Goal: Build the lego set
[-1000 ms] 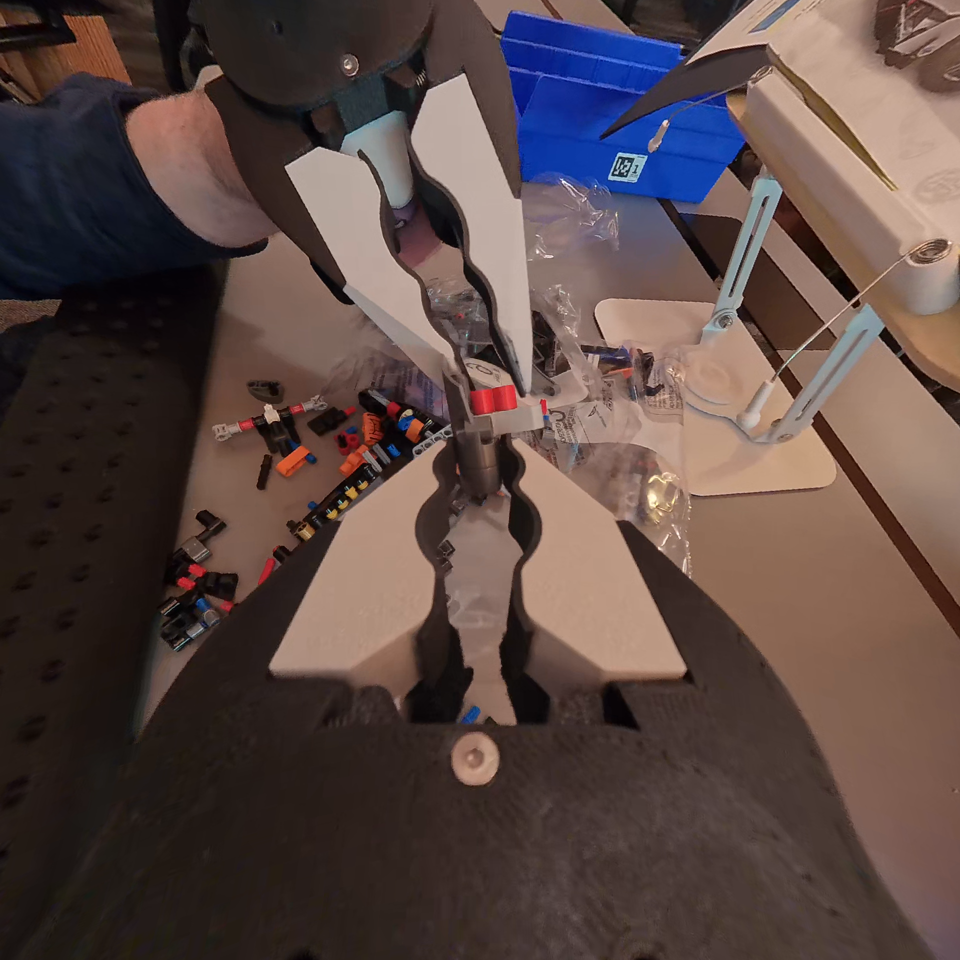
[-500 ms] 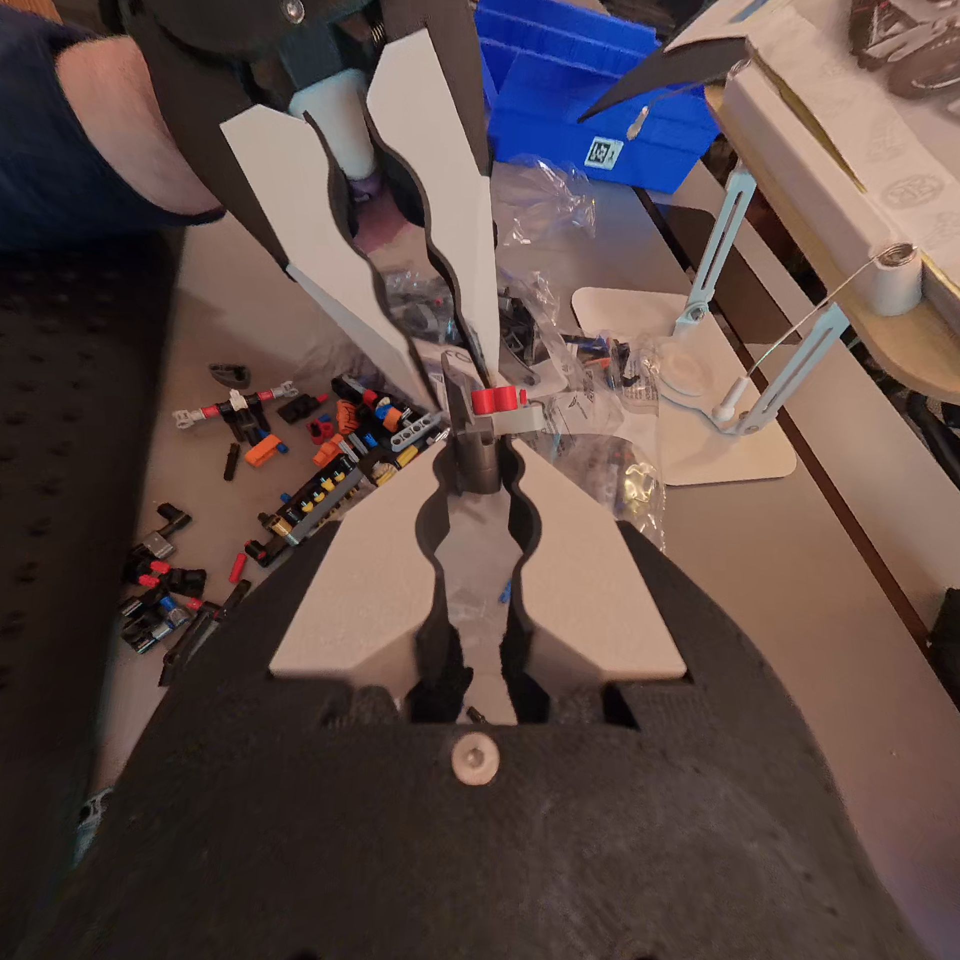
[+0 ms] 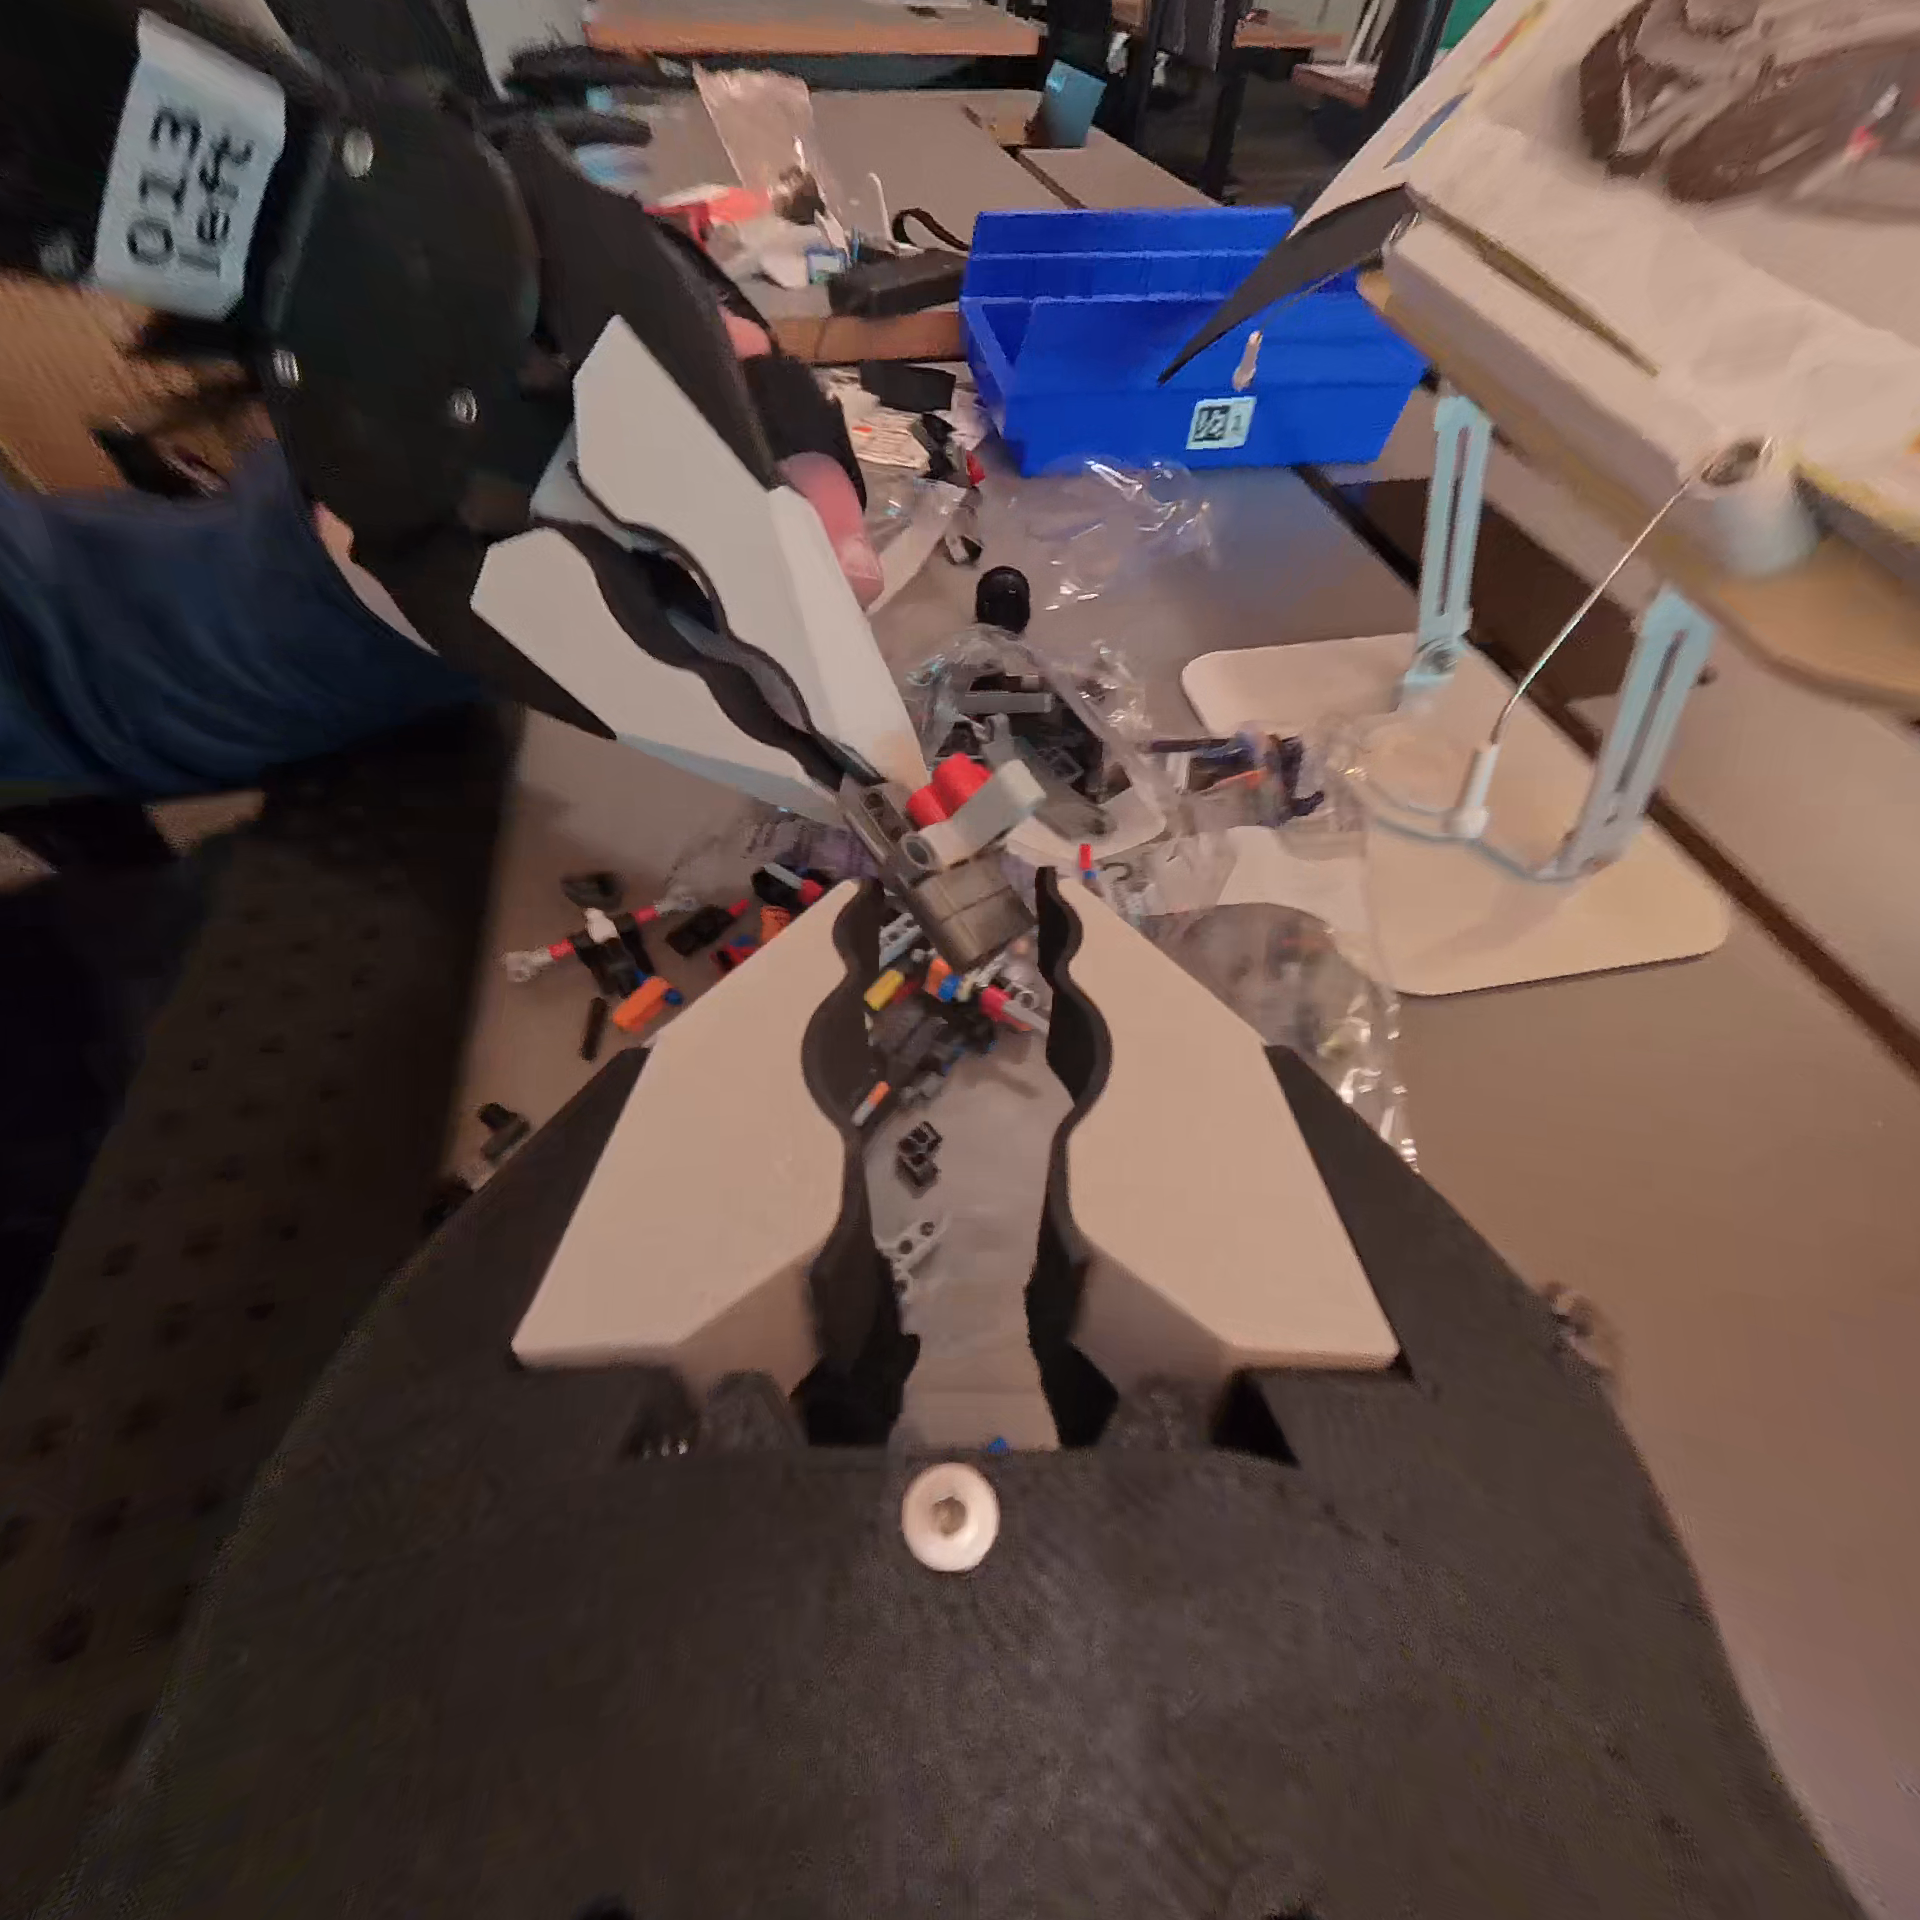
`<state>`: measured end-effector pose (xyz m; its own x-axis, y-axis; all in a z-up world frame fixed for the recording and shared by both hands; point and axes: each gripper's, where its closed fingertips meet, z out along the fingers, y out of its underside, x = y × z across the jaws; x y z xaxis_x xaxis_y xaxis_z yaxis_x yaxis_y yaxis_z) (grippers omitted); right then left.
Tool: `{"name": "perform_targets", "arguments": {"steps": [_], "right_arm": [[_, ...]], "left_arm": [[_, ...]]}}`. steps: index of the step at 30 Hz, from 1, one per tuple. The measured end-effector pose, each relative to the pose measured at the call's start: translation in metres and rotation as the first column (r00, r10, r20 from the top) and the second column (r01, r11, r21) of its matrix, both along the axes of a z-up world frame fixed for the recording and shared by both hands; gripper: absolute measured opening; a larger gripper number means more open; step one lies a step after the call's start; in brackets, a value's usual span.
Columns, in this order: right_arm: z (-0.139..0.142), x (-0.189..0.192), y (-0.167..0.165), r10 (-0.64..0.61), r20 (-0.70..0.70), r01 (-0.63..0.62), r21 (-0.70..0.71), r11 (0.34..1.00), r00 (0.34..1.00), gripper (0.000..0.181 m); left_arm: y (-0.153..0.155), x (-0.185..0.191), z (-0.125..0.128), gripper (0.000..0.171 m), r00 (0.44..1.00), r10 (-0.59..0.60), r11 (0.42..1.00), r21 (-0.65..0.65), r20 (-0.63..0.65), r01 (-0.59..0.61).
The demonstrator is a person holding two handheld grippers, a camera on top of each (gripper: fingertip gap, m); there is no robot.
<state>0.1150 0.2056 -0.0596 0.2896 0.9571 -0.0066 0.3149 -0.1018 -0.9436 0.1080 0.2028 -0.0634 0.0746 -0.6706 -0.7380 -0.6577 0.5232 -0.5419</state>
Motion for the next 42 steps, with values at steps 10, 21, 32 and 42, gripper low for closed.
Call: {"name": "perform_targets", "arguments": {"steps": [10, 21, 32, 42], "right_arm": [[0.003, 0.006, 0.001, 0.024, -0.133, -0.054, -0.226, 0.973, 0.991, 0.039], [0.033, 0.015, -0.004, 0.058, -0.267, -0.102, -0.155, 0.983, 0.962, 0.040], [0.009, 0.002, 0.000, 0.021, -0.108, -0.032, -0.100, 0.995, 0.994, 0.019], [0.035, 0.010, 0.001, -0.031, -0.122, 0.051, 0.164, 0.985, 0.992, 0.013]], "left_arm": [[0.002, 0.002, 0.000, 0.000, 0.997, 0.033, 0.985, 0.170, -0.069, -0.021], [0.001, 0.003, 0.001, 0.000, 0.994, 0.035, 0.970, 0.245, -0.102, -0.009], [0.005, 0.009, -0.004, 0.000, 0.987, 0.072, 0.949, 0.314, -0.141, -0.024], [-0.006, 0.012, 0.012, 0.008, 0.970, -0.035, 0.952, -0.288, 0.240, 0.106]]}}
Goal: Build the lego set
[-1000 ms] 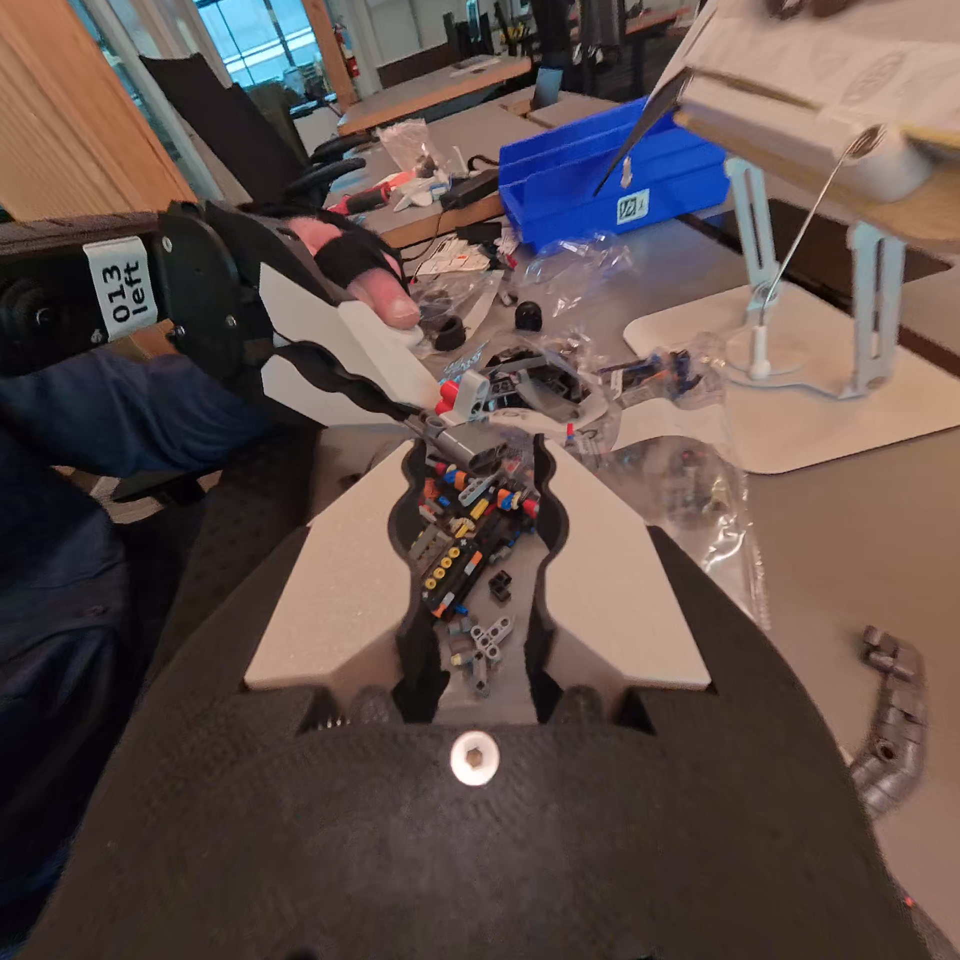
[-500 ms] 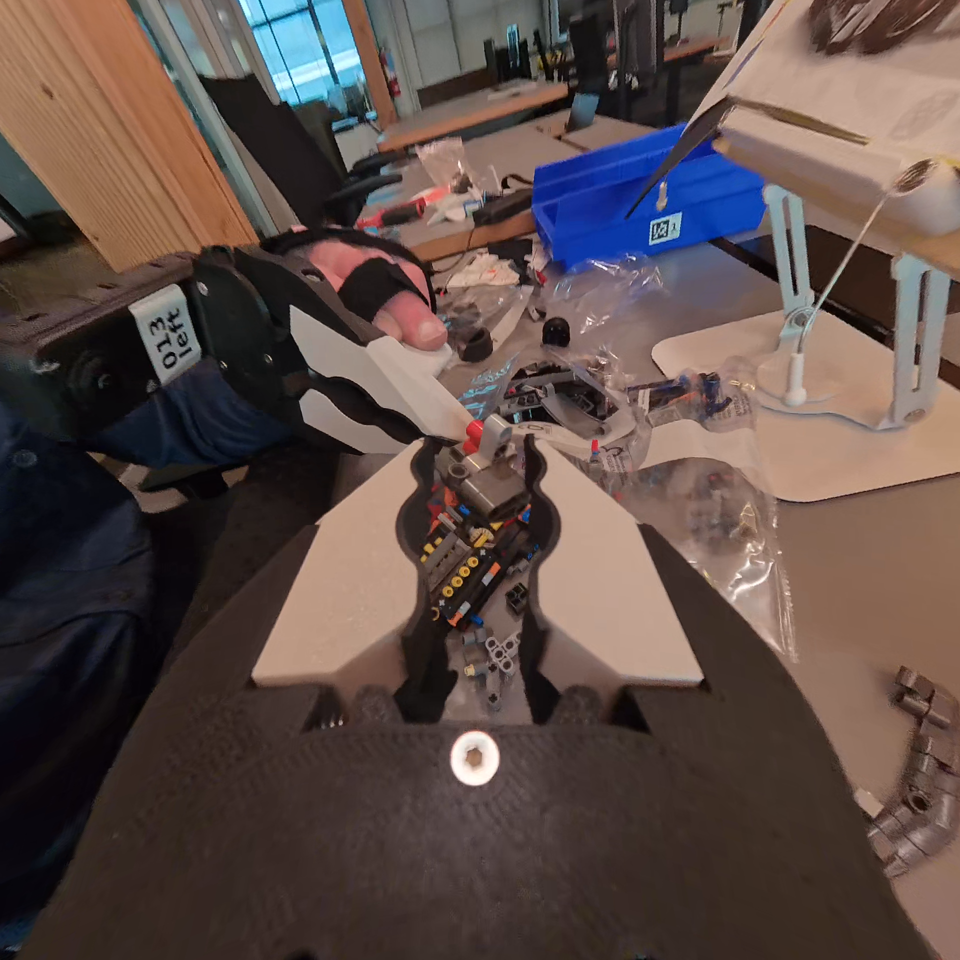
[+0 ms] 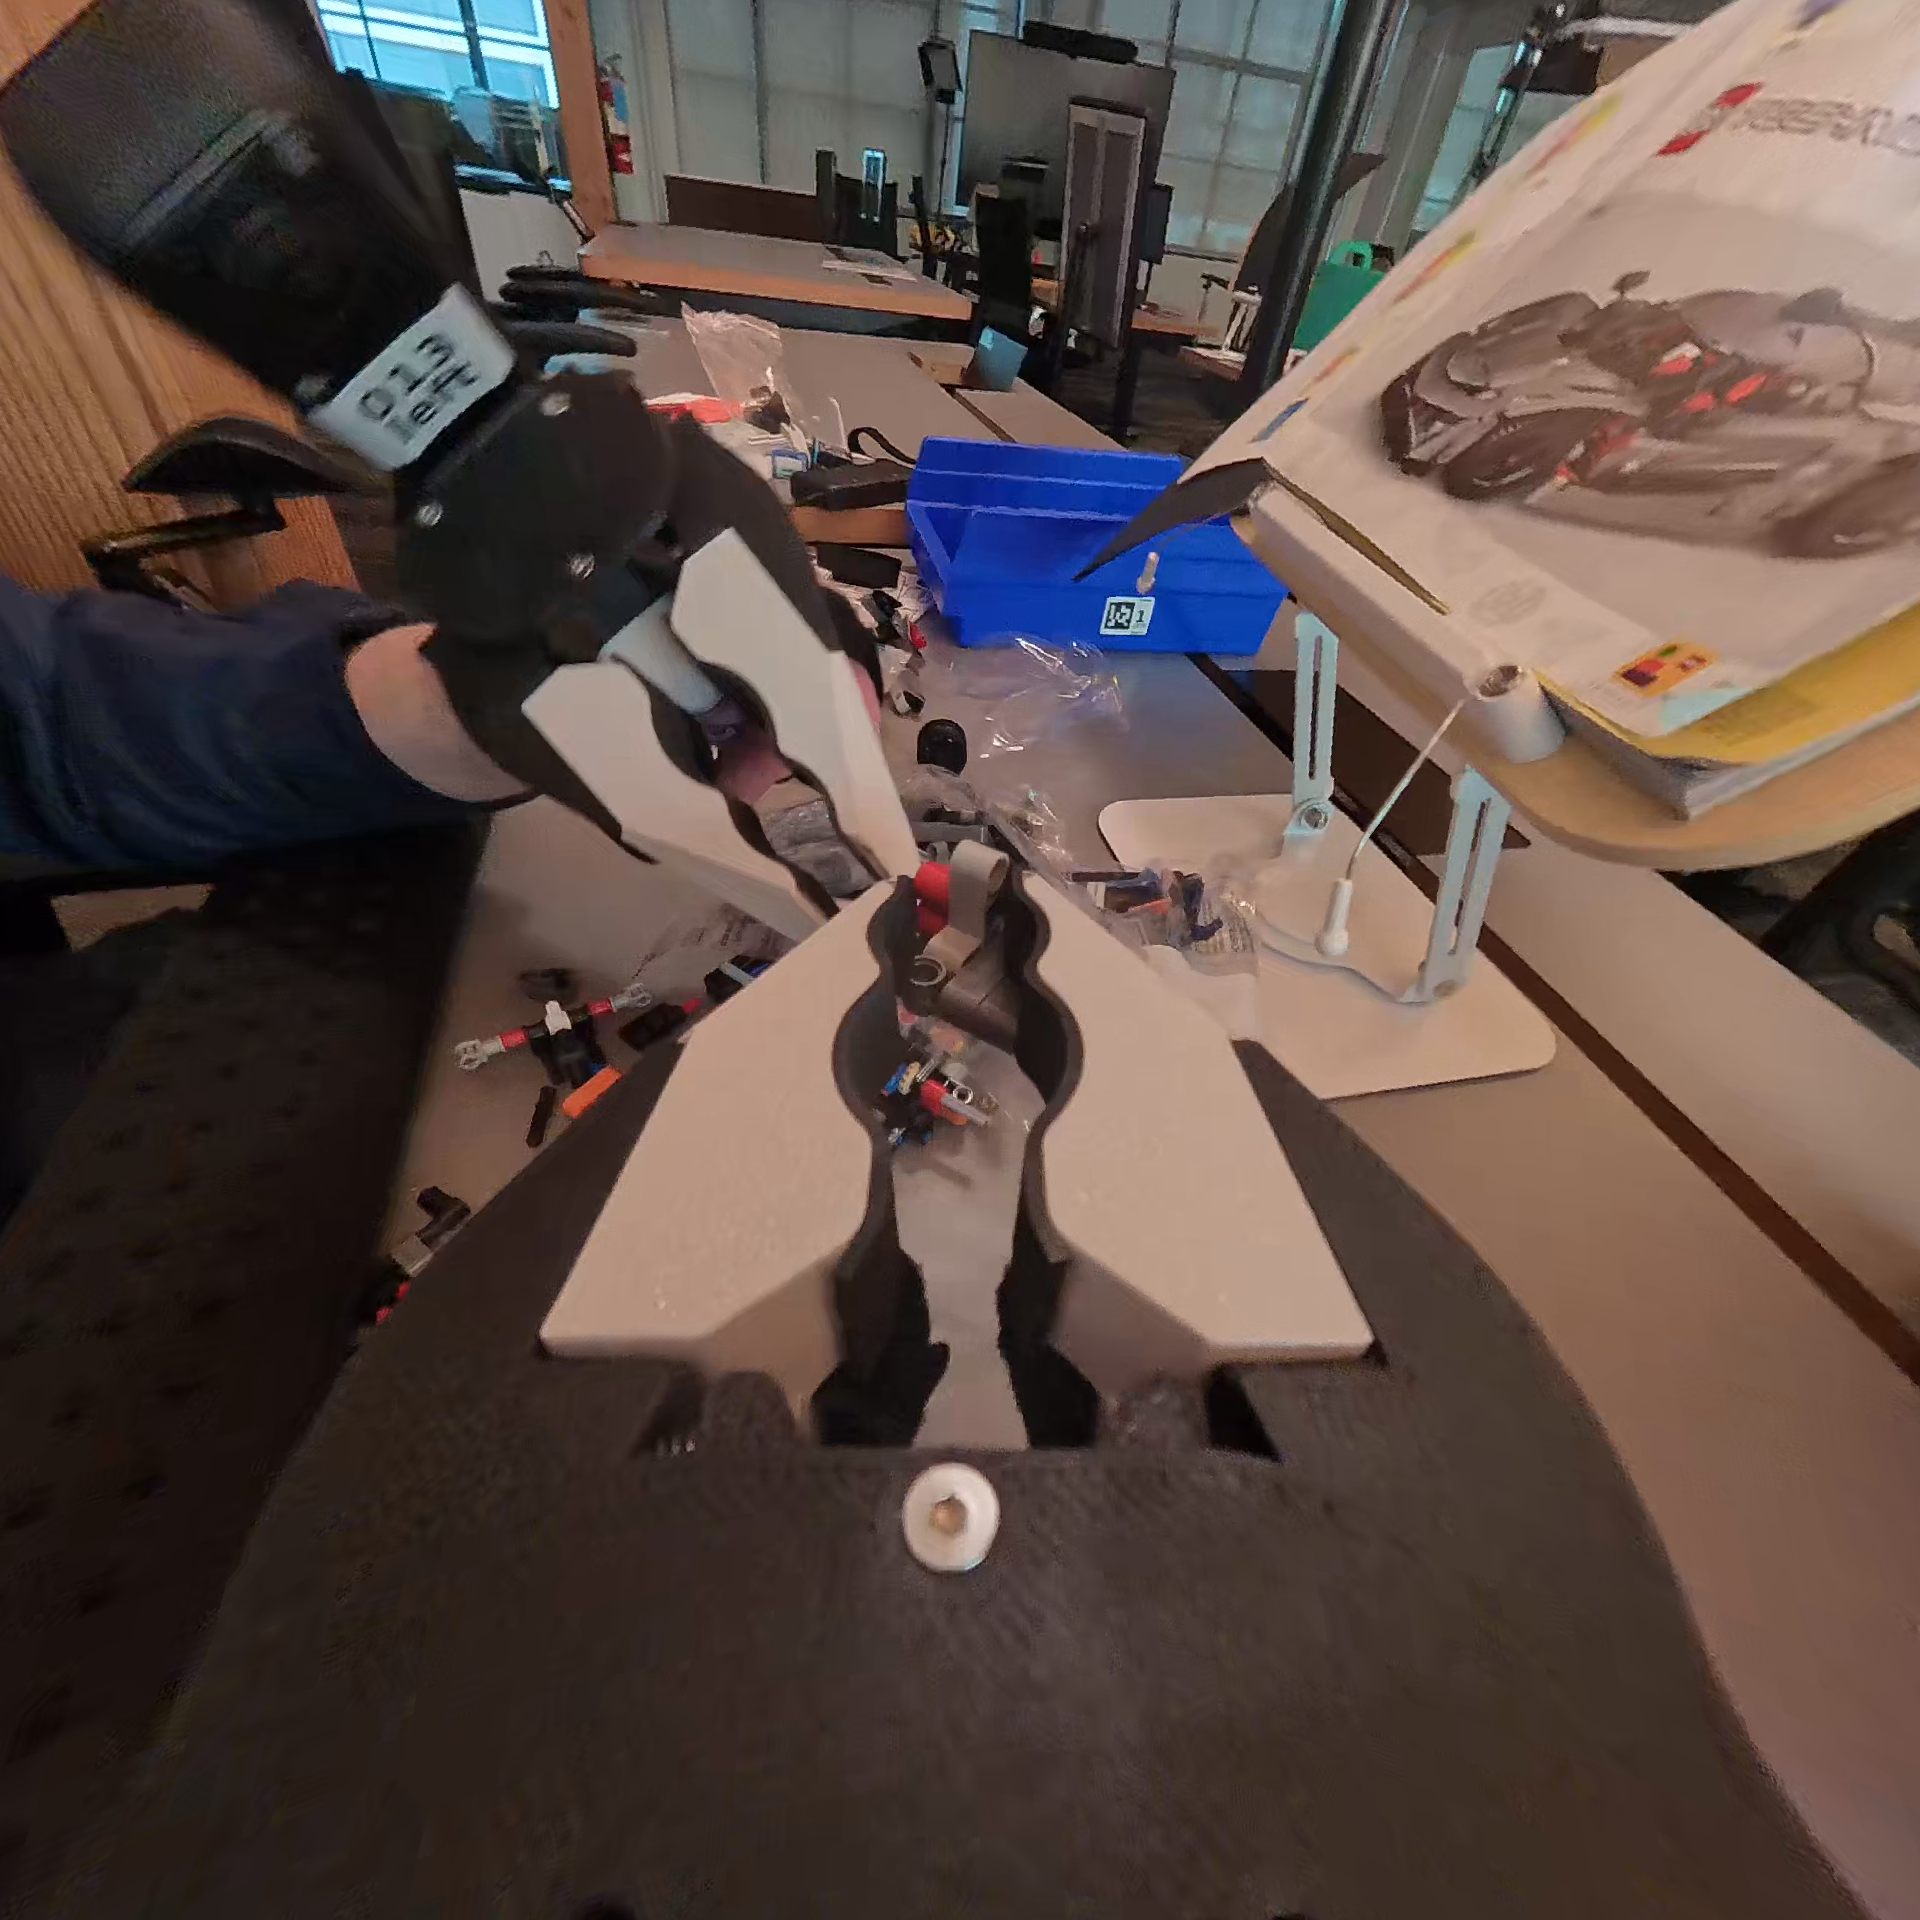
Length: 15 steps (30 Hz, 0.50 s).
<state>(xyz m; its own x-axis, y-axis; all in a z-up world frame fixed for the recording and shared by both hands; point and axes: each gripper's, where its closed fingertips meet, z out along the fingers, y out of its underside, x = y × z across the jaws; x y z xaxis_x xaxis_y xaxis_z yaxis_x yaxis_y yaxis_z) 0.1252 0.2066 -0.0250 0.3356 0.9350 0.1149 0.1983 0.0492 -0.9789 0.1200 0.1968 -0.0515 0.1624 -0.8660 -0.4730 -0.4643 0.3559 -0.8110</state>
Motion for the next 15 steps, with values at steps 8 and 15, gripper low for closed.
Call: {"name": "perform_targets", "arguments": {"steps": [8, 15], "right_arm": [[0.008, -0.010, -0.013, 0.038, 0.010, -0.039, 0.137, 0.990, 0.999, 0.013], [0.010, -0.015, -0.022, 0.070, 0.023, -0.073, 0.203, 0.976, 0.997, 0.013]], "left_arm": [[-0.025, 0.009, 0.007, 0.026, 0.964, -0.151, 0.855, -0.460, 0.220, 0.240], [-0.026, 0.009, 0.010, 0.013, 0.947, -0.144, 0.779, -0.557, 0.287, 0.287]]}}
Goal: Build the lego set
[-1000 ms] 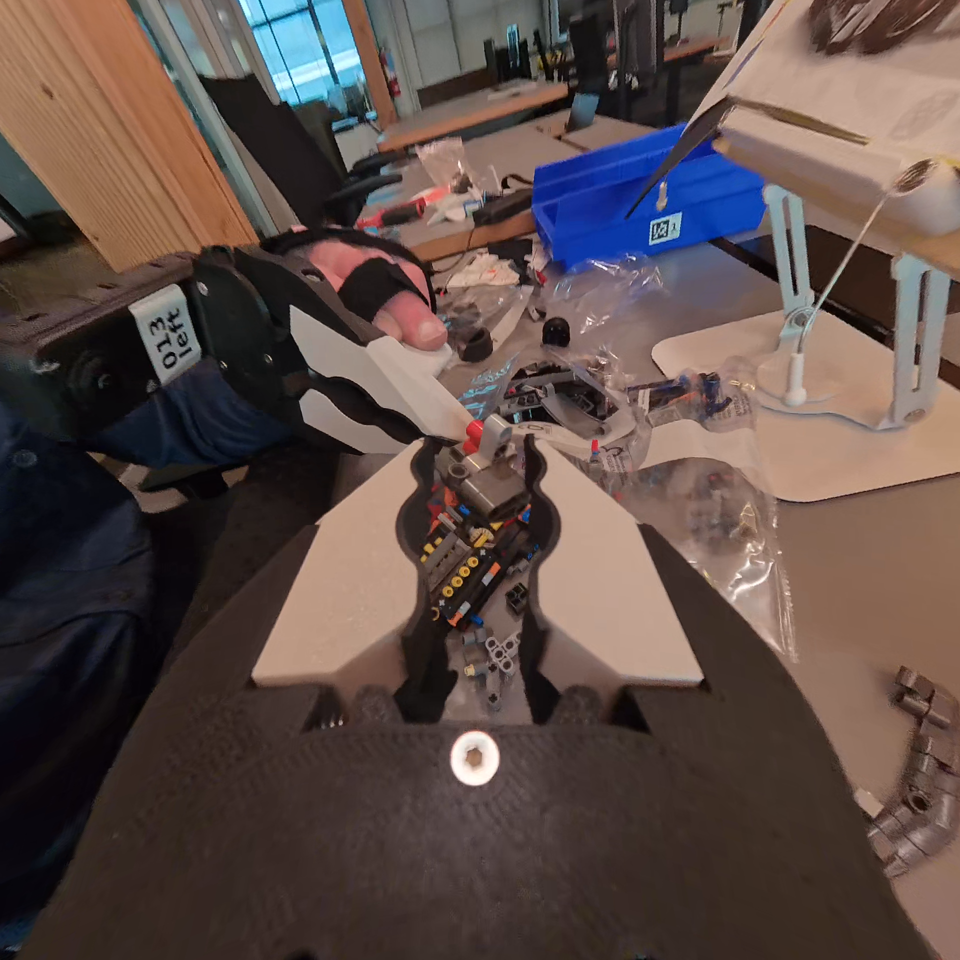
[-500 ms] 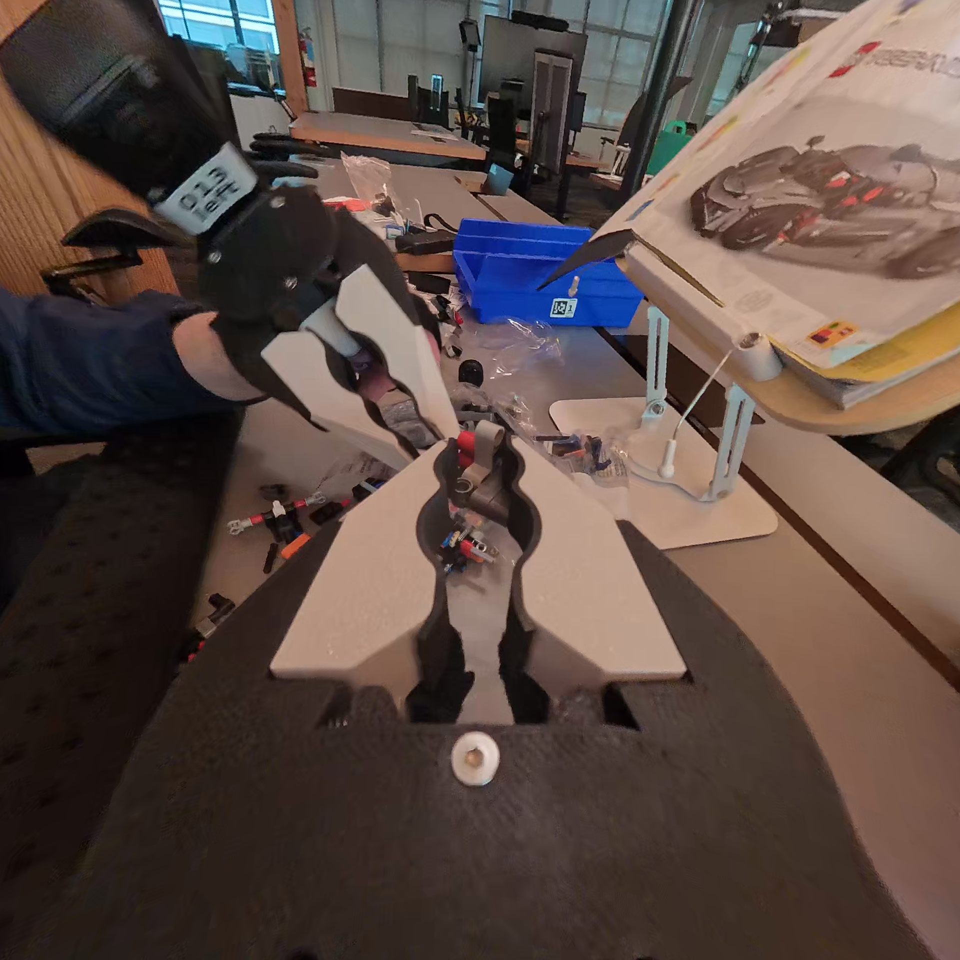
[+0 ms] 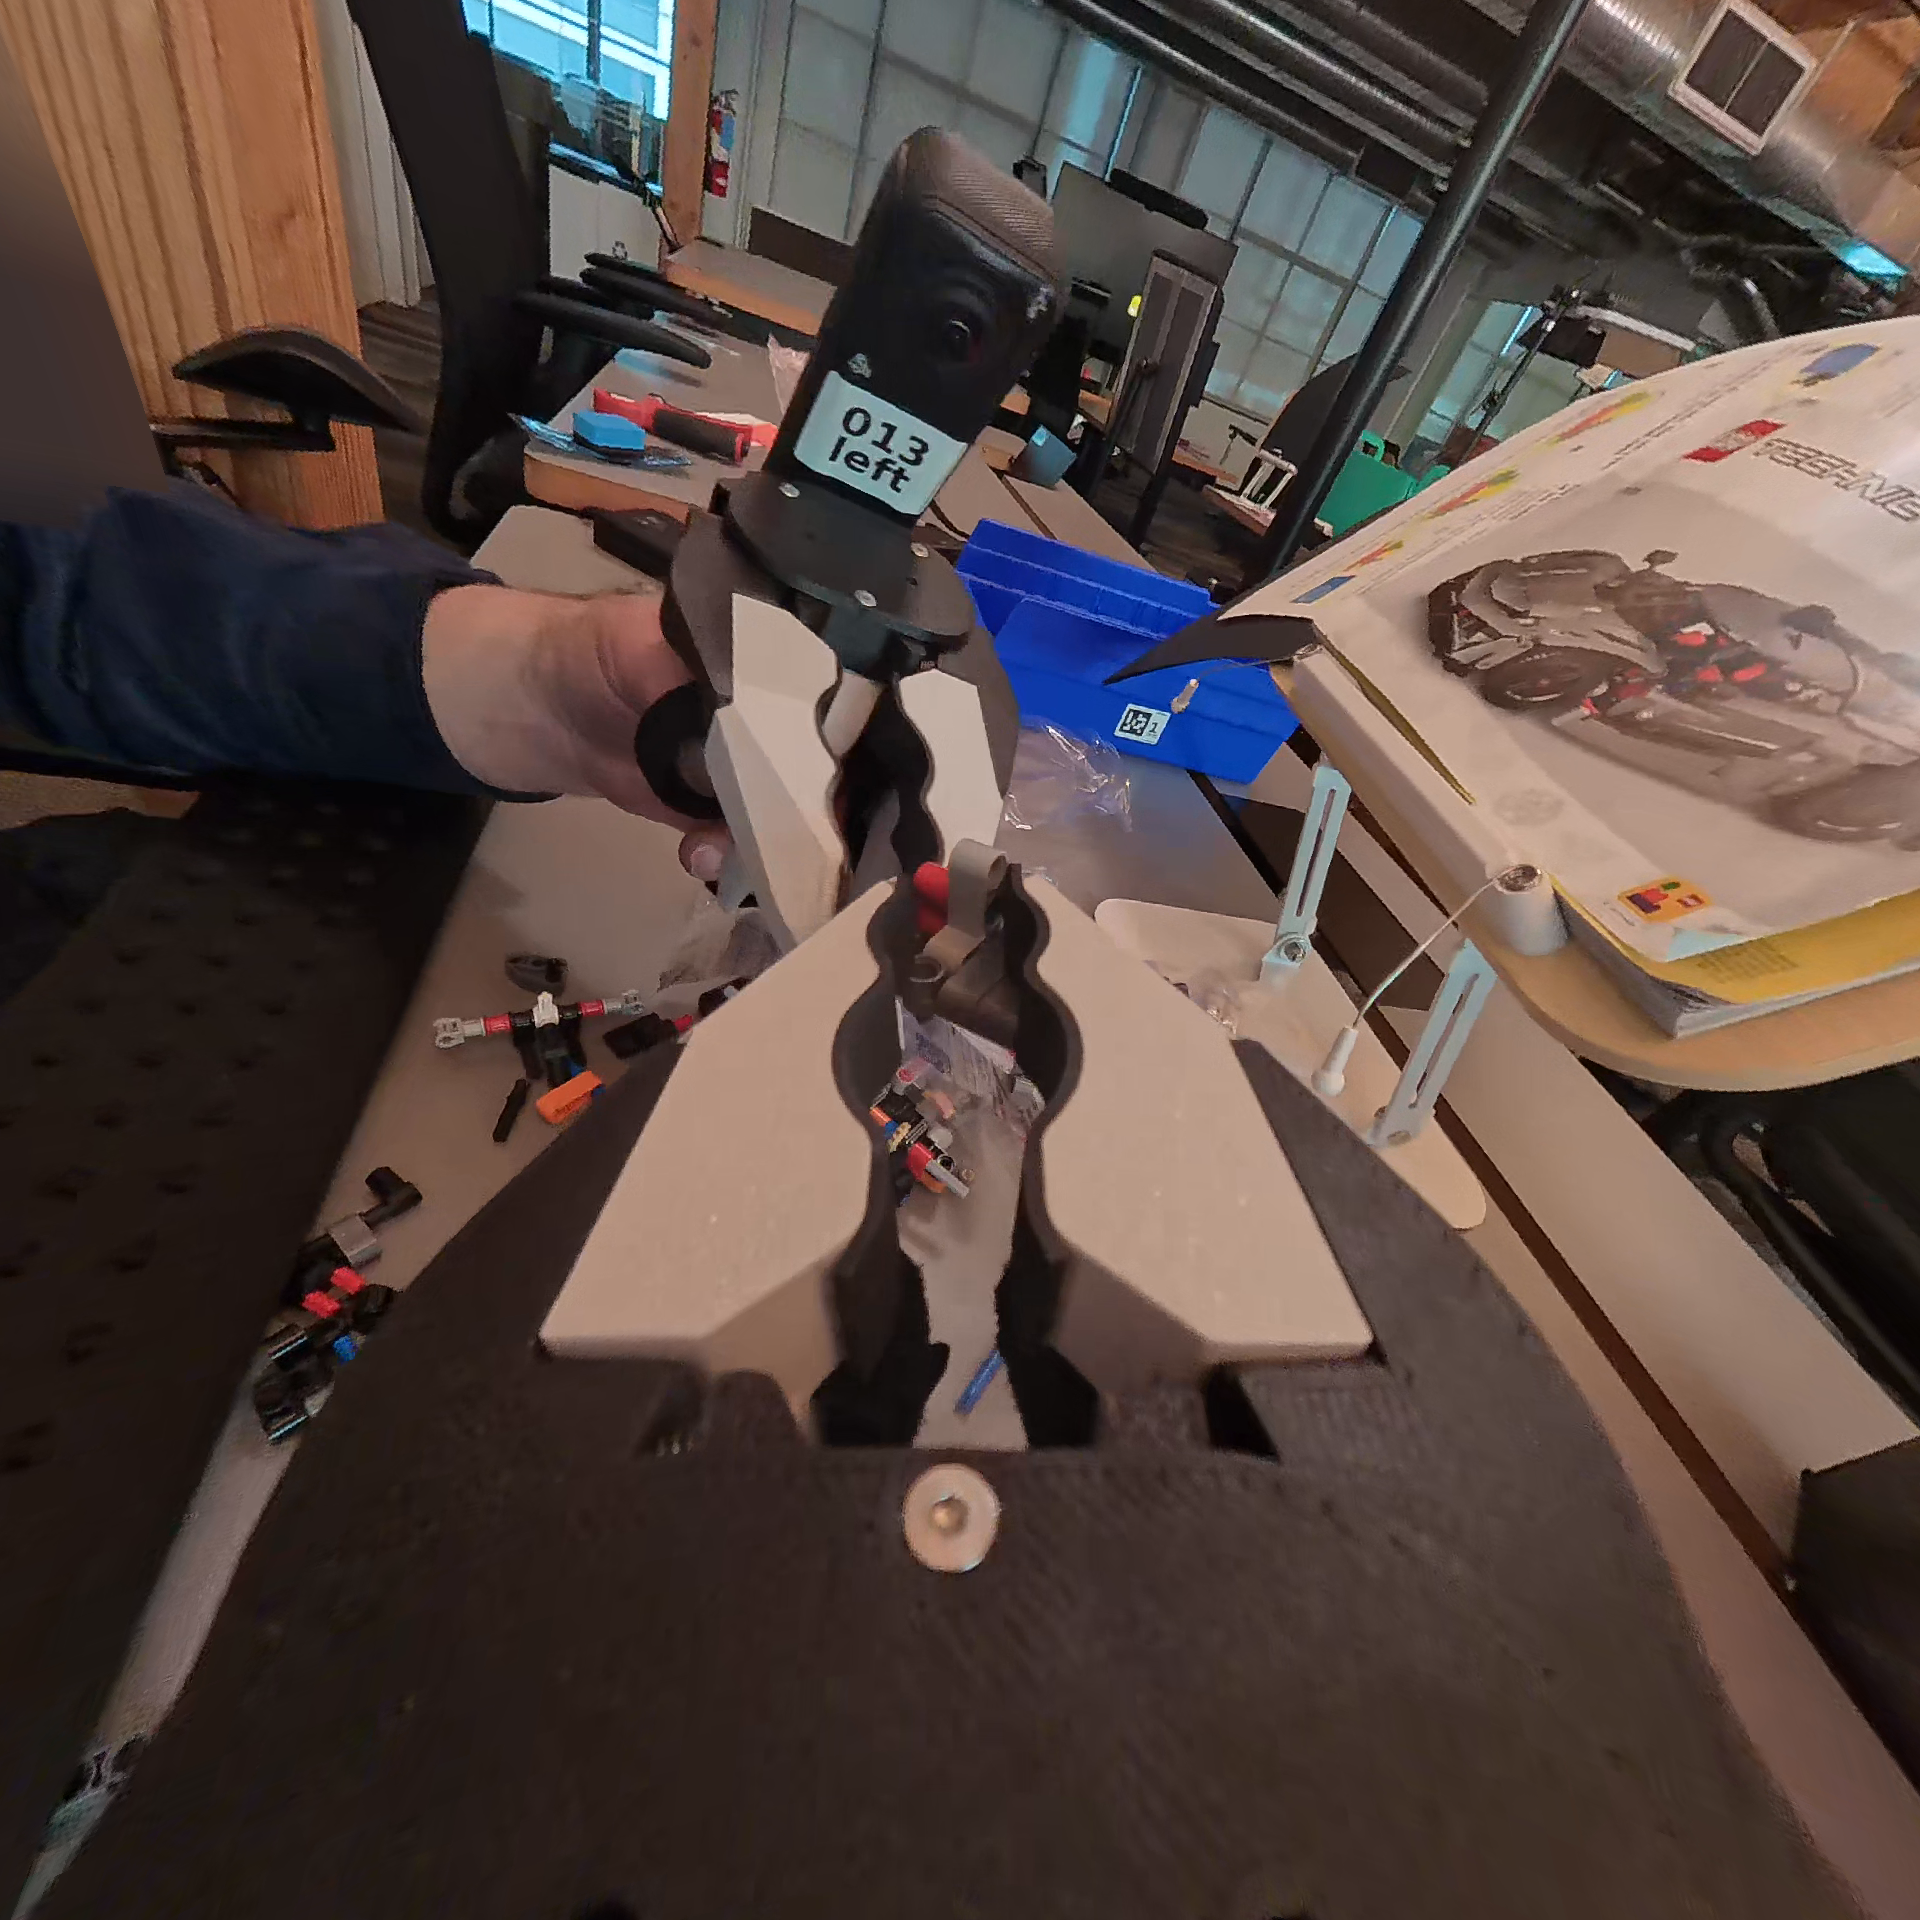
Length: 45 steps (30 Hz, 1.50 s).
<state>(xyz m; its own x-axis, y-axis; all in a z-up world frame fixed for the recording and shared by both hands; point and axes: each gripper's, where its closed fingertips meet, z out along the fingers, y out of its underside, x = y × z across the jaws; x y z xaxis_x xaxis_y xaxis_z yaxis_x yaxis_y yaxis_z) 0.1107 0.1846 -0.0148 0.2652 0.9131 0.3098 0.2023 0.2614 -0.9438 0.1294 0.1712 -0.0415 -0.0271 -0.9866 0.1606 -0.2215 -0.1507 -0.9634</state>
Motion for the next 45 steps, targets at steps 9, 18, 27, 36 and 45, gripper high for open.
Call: {"name": "perform_targets", "arguments": {"steps": [9, 18, 27, 36, 45], "right_arm": [[0.002, -0.001, -0.003, 0.014, -0.018, -0.014, -0.009, 1.000, 1.000, 0.016], [-0.001, 0.002, -0.008, 0.036, 0.015, -0.035, -0.019, 0.999, 0.999, 0.014], [-0.017, -0.001, -0.006, 0.002, 0.132, -0.004, 0.014, 1.000, 0.991, 0.016], [-0.026, -0.004, -0.009, 0.004, 0.199, -0.013, 0.049, 0.999, 0.980, 0.019], [-0.034, -0.004, -0.011, 0.017, 0.235, -0.025, 0.031, 0.999, 0.972, 0.010]], "left_arm": [[0.003, -0.004, -0.005, 0.008, 0.999, -0.012, 1.000, -0.022, -0.030, 0.011], [0.007, -0.010, -0.009, 0.000, 0.997, -0.002, 1.000, -0.002, -0.078, 0.001], [0.013, -0.016, -0.025, 0.000, 0.981, 0.029, 0.999, 0.031, -0.194, -0.023], [0.010, -0.019, -0.030, 0.000, 0.975, -0.012, 1.000, -0.026, -0.221, 0.007], [0.010, -0.019, -0.036, 0.000, 0.966, -0.012, 1.000, -0.020, -0.258, 0.007]]}}
